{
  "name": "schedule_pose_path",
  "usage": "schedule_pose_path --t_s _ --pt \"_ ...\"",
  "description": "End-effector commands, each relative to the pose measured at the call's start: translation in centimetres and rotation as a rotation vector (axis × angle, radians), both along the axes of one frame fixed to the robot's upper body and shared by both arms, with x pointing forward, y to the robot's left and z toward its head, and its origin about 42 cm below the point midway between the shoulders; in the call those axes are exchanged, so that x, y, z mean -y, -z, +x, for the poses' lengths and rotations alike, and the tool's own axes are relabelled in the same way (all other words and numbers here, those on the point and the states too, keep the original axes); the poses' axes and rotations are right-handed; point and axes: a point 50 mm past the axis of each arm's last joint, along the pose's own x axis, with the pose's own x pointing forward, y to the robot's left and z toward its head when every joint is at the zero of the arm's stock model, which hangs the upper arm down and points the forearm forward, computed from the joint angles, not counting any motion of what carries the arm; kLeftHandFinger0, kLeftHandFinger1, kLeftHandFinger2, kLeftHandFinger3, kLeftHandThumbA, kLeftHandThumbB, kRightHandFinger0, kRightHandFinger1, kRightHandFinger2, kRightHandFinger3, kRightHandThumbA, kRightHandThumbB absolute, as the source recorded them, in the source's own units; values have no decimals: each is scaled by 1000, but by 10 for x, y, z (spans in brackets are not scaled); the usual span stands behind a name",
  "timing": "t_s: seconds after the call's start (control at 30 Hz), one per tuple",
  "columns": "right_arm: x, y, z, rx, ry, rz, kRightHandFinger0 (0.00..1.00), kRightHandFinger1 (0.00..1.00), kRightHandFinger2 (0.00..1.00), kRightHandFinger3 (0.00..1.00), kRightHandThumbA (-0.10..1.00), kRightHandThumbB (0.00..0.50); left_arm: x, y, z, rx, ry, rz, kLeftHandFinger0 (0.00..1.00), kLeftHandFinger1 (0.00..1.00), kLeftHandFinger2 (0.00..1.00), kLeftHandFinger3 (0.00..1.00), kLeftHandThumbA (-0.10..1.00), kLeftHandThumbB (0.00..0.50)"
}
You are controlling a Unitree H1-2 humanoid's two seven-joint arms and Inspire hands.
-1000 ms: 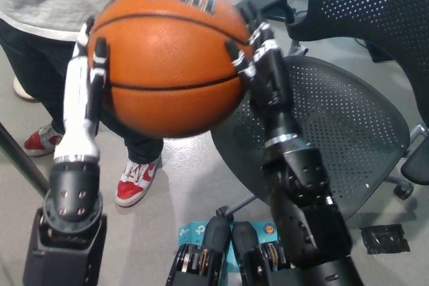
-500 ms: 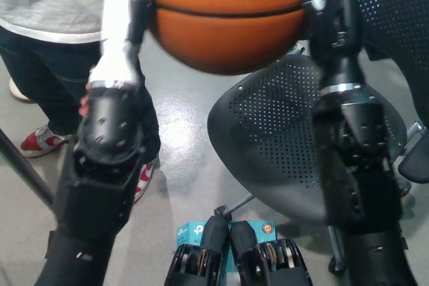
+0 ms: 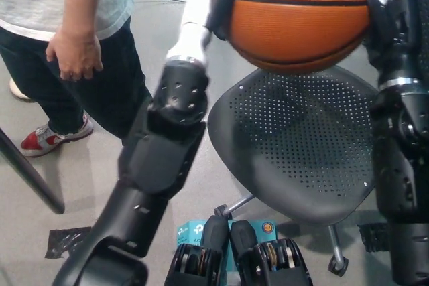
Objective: The robot grabs the basketball from a person using both hands and then drops it on the black chair in the front
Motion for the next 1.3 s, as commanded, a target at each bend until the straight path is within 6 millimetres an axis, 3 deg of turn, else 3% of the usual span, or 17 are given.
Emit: schedule_pose_path --t_s 0.0,0.1,0.27,0.37,0.43,0.6,0.7,0.9,1.03,1.27 --pt "-42 -36 8 94 -231 39 1000 1000 1000 1000 1000 211 100 -43 -17 105 279 11 1000 1000 1000 1000 1000 163" --pt "-33 -27 15 65 -231 86 1000 1000 1000 1000 1000 201 111 -36 -9 59 284 -13 1000 1000 1000 1000 1000 141" --pt "-19 -15 24 -15 -201 100 1000 1000 1000 1000 1000 224 128 -25 1 -9 283 -21 1000 1000 1000 1000 1000 162" --pt "-14 -11 29 2 -209 155 1000 1000 1000 1000 1000 171 135 -22 6 -44 279 -17 1000 1000 1000 1000 1000 197" --pt "-7 -3 32 -23 -207 96 1000 1000 1000 1000 1000 194 139 -17 9 -73 283 15 1000 1000 1000 1000 1000 177" --pt "-6 18 36 -96 -188 107 1000 1000 1000 1000 1000 182 141 1 12 -142 277 17 1000 1000 1000 1000 1000 173" --pt "-7 33 41 -171 -198 154 1000 1000 1000 1000 1000 226 139 16 12 -181 282 24 1000 1000 1000 1000 1000 189" --pt "-8 51 44 -218 -204 181 1000 1000 1000 1000 1000 236 138 31 12 -239 279 23 1000 1000 1000 1000 1000 178" --pt "-9 55 45 -226 -199 190 1000 1000 1000 1000 1000 237 136 34 12 -232 285 35 1000 1000 1000 1000 1000 204" --pt "-10 55 49 -242 -223 212 1000 1000 1000 1000 1000 254 136 34 13 -256 275 19 1000 1000 1000 1000 1000 192"
